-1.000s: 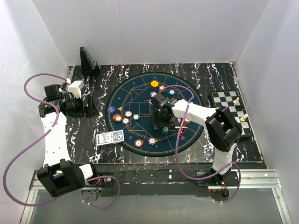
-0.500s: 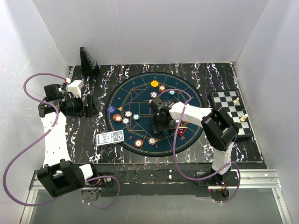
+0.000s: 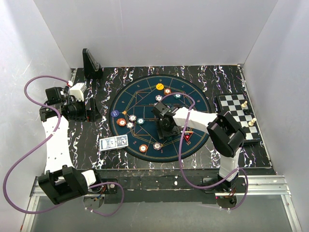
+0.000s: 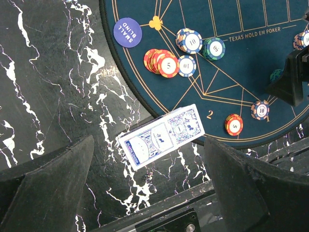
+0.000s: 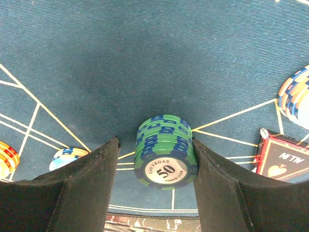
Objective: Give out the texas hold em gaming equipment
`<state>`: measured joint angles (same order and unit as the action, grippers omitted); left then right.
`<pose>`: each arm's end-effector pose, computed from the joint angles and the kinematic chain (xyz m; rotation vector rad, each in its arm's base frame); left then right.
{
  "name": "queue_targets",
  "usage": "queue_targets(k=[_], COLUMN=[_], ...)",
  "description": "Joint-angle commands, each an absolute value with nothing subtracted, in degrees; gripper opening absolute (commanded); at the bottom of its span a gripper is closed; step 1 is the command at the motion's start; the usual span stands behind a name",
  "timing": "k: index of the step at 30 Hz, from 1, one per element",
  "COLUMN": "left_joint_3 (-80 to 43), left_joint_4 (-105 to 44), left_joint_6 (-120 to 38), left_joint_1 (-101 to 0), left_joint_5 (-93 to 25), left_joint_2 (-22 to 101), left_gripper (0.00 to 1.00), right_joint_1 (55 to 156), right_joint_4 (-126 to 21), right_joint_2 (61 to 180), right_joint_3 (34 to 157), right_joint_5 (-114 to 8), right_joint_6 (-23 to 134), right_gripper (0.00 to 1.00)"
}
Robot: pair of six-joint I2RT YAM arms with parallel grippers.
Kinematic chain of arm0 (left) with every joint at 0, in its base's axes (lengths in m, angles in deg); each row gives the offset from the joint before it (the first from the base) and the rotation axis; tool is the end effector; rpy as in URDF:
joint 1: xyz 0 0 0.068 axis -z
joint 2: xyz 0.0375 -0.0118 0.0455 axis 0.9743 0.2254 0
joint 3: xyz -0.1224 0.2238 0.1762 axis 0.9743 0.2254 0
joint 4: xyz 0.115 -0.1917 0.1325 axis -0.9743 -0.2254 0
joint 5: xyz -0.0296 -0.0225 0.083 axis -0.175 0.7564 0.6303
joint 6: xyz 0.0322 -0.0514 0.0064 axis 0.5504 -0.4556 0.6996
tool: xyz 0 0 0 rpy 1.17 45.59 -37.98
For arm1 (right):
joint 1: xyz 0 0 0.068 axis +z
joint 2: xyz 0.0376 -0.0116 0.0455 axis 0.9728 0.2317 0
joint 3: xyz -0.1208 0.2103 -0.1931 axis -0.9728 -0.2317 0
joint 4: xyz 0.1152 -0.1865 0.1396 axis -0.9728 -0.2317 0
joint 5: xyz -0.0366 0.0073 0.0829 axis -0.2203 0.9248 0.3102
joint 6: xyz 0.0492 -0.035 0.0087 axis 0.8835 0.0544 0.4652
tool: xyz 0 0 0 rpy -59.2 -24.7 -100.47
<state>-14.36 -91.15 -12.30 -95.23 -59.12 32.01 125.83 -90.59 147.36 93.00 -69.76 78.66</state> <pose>0.2050 0.0411 0.3599 0.1801 2.4021 -0.4779 0.2544 0.2840 0.1999 -0.4374 2.7780 0.0960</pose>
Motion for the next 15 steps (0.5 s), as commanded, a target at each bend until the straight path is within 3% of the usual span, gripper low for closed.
queue_targets(k=[1, 15], left_joint_3=[-15.0, -14.6], left_joint_4=[-91.1, -91.0], left_joint_6=[-11.7, -11.6], left_joint_1=[-95.5, -95.5], left_joint_5=[-58.6, -58.7], left_joint_2=[29.7, 29.5], left_gripper=[1.0, 1.0], right_joint_1=[129.5, 133.2], right_joint_4=[-88.4, -90.3], right_joint_2=[149.1, 149.2], right_joint_3=[94.0, 97.1], right_joint_5=[-65.5, -65.7], right_joint_6=[79.5, 80.2], right_gripper=[0.66, 0.65])
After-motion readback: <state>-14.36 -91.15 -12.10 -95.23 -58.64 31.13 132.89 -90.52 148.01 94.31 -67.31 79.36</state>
